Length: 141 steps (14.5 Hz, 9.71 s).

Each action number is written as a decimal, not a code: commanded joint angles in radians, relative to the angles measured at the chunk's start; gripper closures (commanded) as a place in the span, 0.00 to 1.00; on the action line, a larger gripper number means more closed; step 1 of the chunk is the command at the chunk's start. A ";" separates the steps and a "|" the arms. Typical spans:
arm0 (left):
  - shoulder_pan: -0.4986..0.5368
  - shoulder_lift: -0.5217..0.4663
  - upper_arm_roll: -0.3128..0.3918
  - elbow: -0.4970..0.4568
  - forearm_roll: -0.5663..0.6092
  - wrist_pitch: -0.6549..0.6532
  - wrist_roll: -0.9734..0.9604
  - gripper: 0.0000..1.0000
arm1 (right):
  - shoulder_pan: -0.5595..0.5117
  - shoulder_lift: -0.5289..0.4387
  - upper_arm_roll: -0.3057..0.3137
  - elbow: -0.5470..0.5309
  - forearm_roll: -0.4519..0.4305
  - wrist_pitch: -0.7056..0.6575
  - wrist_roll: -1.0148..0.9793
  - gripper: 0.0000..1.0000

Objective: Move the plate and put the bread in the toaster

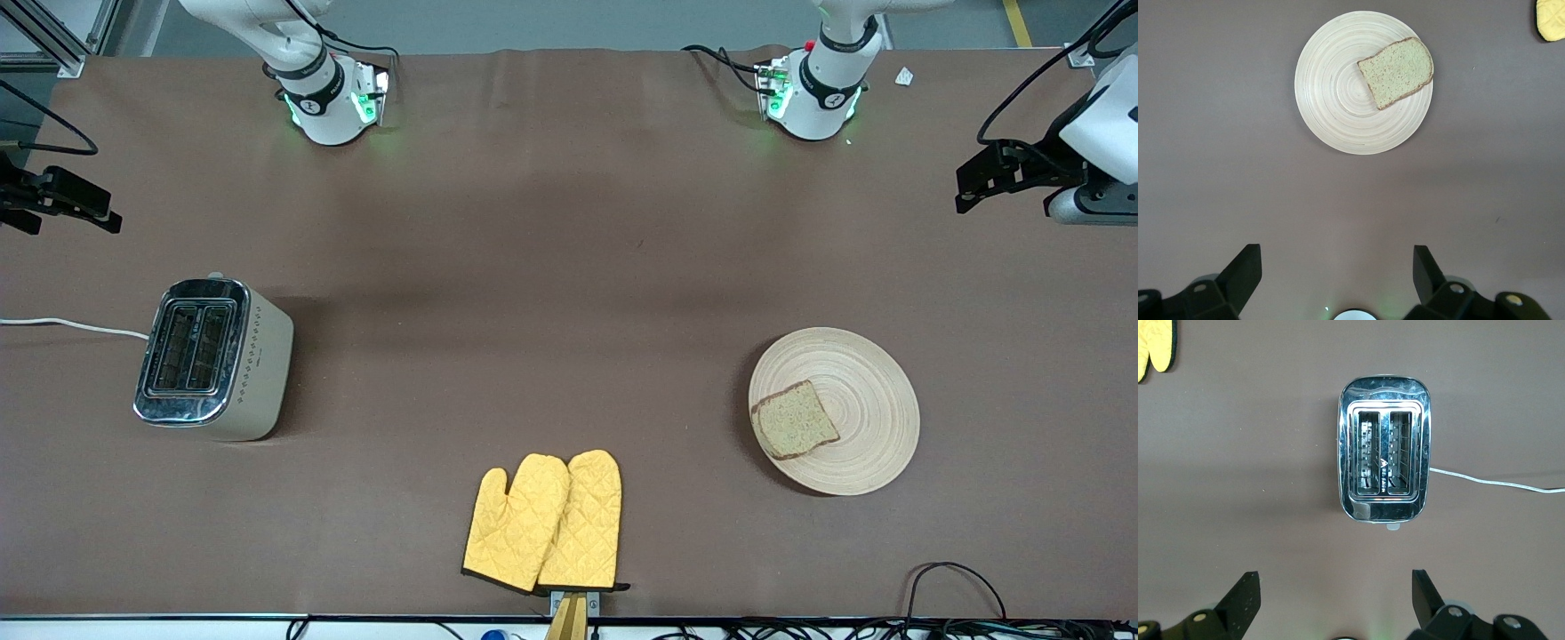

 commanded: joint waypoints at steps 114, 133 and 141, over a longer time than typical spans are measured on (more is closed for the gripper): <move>-0.008 0.188 -0.169 0.064 0.040 0.186 -0.369 0.00 | 0.520 0.595 0.019 -0.254 0.261 0.890 0.487 0.22; -0.137 -0.024 0.064 -0.009 0.036 -0.012 -0.148 0.00 | 0.527 0.597 0.019 -0.249 0.259 0.890 0.485 0.82; -0.132 -0.036 0.056 -0.031 0.039 0.022 -0.156 0.00 | 0.530 0.595 0.018 -0.249 0.258 0.885 0.483 0.98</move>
